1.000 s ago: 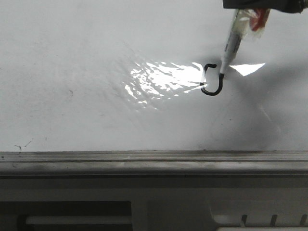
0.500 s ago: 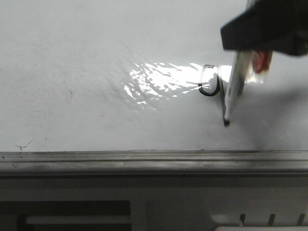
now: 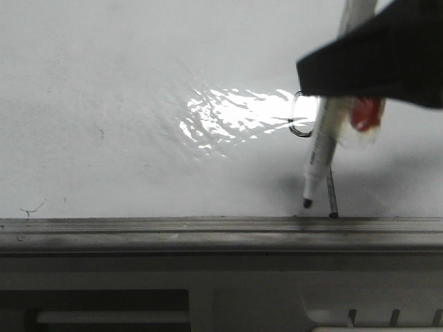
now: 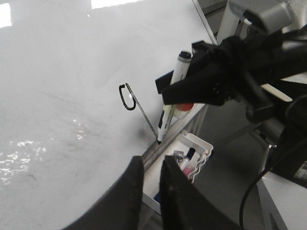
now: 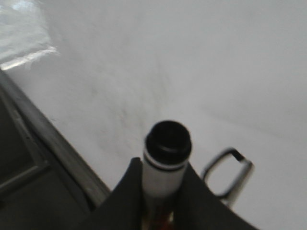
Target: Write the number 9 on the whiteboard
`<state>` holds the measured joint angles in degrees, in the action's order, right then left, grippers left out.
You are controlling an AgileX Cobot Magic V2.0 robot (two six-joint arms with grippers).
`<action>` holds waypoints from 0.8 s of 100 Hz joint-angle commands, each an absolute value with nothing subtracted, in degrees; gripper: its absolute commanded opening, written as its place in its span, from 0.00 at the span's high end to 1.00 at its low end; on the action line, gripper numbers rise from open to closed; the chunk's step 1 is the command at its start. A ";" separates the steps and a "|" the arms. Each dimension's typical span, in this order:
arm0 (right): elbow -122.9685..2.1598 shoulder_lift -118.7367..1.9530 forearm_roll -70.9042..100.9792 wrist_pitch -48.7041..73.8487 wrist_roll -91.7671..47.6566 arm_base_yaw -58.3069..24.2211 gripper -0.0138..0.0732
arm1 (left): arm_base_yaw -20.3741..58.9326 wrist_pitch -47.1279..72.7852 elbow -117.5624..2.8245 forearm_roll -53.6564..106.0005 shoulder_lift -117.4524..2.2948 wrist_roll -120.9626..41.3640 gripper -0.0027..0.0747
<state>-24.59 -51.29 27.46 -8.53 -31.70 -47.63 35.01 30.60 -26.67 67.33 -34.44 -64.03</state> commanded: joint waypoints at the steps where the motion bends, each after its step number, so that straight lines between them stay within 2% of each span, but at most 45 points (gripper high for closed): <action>1: -30.91 -48.60 25.42 -5.78 -32.45 -49.91 0.92 | 35.00 32.61 -28.13 69.98 -37.33 -66.06 0.63; 7: -33.65 -48.50 25.03 -2.25 -32.45 -51.53 0.92 | 35.00 35.05 -28.13 71.86 -39.81 -70.67 0.47; 15: -35.63 -48.73 24.73 -1.19 -32.45 -53.63 0.92 | 35.00 39.63 -28.13 77.42 -44.23 -79.69 0.37; 27: -36.54 -49.12 24.32 -1.54 -32.45 -57.13 0.92 | 35.00 46.58 -28.13 89.53 -50.92 -95.14 0.38; 39: -36.54 -50.05 24.32 -1.37 -32.45 -60.45 0.92 | 35.00 51.08 -28.13 96.68 -56.88 -103.83 0.42; 54: -36.54 -50.80 24.42 -1.48 -32.45 -62.53 0.92 | 35.00 57.84 -28.32 97.44 -62.61 -109.16 0.42; 80: -36.54 -52.48 26.29 -1.37 -32.45 -63.51 0.92 | 35.00 58.27 -28.32 103.24 -65.22 -113.76 0.42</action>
<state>-34.42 -52.32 25.53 2.33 -31.82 -63.34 35.01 54.57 -26.67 97.16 -65.84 -111.89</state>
